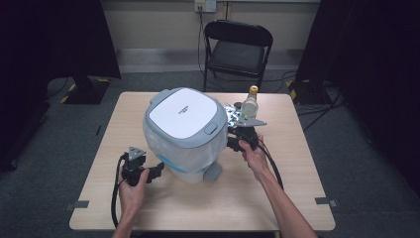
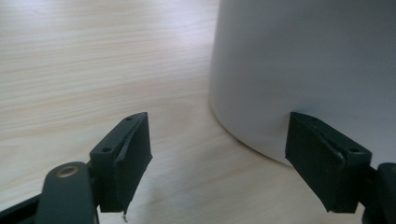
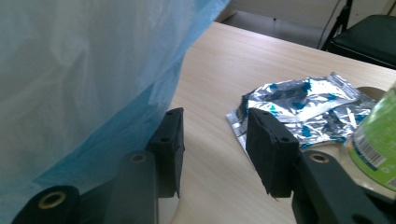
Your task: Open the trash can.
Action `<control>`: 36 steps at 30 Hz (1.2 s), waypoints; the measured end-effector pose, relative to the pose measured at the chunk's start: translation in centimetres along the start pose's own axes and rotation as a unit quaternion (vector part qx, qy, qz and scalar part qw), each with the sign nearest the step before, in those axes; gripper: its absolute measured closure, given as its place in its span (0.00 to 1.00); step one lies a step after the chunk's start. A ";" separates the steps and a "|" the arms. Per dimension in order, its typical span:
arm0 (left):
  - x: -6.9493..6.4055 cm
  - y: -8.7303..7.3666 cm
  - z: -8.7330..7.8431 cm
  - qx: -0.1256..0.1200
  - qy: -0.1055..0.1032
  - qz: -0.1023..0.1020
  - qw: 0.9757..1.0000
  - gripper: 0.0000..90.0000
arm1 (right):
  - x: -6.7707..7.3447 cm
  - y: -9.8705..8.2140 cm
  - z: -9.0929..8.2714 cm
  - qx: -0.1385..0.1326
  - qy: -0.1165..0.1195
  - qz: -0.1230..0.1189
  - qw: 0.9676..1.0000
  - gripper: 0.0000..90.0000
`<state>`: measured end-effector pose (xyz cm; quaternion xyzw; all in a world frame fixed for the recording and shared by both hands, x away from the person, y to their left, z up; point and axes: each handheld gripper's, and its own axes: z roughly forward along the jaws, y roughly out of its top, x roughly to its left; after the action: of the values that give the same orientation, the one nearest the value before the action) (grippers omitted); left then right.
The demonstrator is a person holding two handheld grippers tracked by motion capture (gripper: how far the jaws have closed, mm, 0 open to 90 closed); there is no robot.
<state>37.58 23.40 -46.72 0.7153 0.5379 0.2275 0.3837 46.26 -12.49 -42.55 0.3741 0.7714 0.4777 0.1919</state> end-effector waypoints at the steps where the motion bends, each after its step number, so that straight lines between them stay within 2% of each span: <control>1: 0.3 0.0 0.0 -0.002 0.005 -0.003 1.000 0.29 | 0.2 -0.2 -0.1 0.000 0.012 0.000 1.000 0.61; 3: 0.8 0.2 0.0 -0.002 0.014 -0.006 1.000 0.34 | 0.9 -0.5 -0.4 0.002 0.027 -0.002 1.000 0.57; 4: 1.7 0.4 0.0 0.001 0.020 -0.004 1.000 0.36 | 1.8 -0.7 -0.6 0.004 0.034 -0.009 0.999 0.58; 6: 2.1 0.6 0.0 0.002 0.022 -0.007 1.000 0.37 | 2.3 -0.8 -0.8 0.005 0.037 -0.014 0.999 0.56; 9: 3.1 1.0 0.2 0.008 0.015 -0.012 1.000 0.38 | 3.2 -0.9 -0.9 0.016 0.043 -0.030 0.999 0.41; 10: 3.2 1.0 0.2 0.009 0.010 -0.014 1.000 0.36 | 3.2 -0.9 -0.7 0.022 0.039 -0.035 0.998 0.40; 11: 3.3 1.1 0.0 0.009 0.004 -0.018 1.000 0.37 | 2.7 -0.8 -0.1 0.032 0.003 -0.043 0.999 0.40; 13: 3.3 1.1 -0.2 0.006 0.001 -0.017 1.000 0.36 | 2.4 -0.7 0.1 0.031 -0.004 -0.035 0.999 0.40; 15: 3.1 1.0 -0.5 0.007 -0.003 -0.018 1.000 0.35 | 1.6 0.1 0.7 0.010 -0.009 -0.012 1.000 0.39; 16: 3.0 0.9 -0.7 0.007 -0.005 -0.019 1.000 0.35 | 1.6 0.1 0.7 0.010 -0.009 -0.012 1.000 0.39; 19: 2.5 0.5 -1.0 0.010 0.004 -0.017 1.000 0.29 | 1.4 1.2 1.2 -0.009 -0.002 -0.006 1.000 0.38; 23: 2.6 0.5 -0.9 0.006 -0.007 -0.027 1.000 0.35 | 1.6 2.1 1.7 -0.019 0.018 -0.002 1.000 0.37; 26: 2.7 0.7 -0.6 0.006 -0.006 -0.022 1.000 0.39 | 2.2 2.2 1.7 -0.019 0.025 -0.006 1.000 0.49; 30: 2.8 1.4 0.0 0.016 -0.008 -0.011 1.000 0.42 | 2.4 1.9 1.1 -0.015 0.033 0.000 0.999 0.59; 32: 2.8 1.8 0.6 0.017 -0.006 -0.005 1.000 0.45 | 2.5 1.8 0.8 -0.013 0.036 0.001 0.999 0.61; 34: 2.8 2.0 1.4 0.016 -0.004 -0.012 1.000 0.51 | 3.2 1.5 -0.3 -0.009 0.030 -0.003 0.999 0.63; 36: 2.5 2.3 2.1 0.016 -0.004 -0.016 1.000 0.55 | 3.3 1.4 -0.6 -0.006 0.032 -0.001 0.999 0.63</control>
<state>41.24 24.89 -46.39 0.7138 0.5511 0.2094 0.3780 44.26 -9.92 -40.83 0.3568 0.7743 0.4944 0.1697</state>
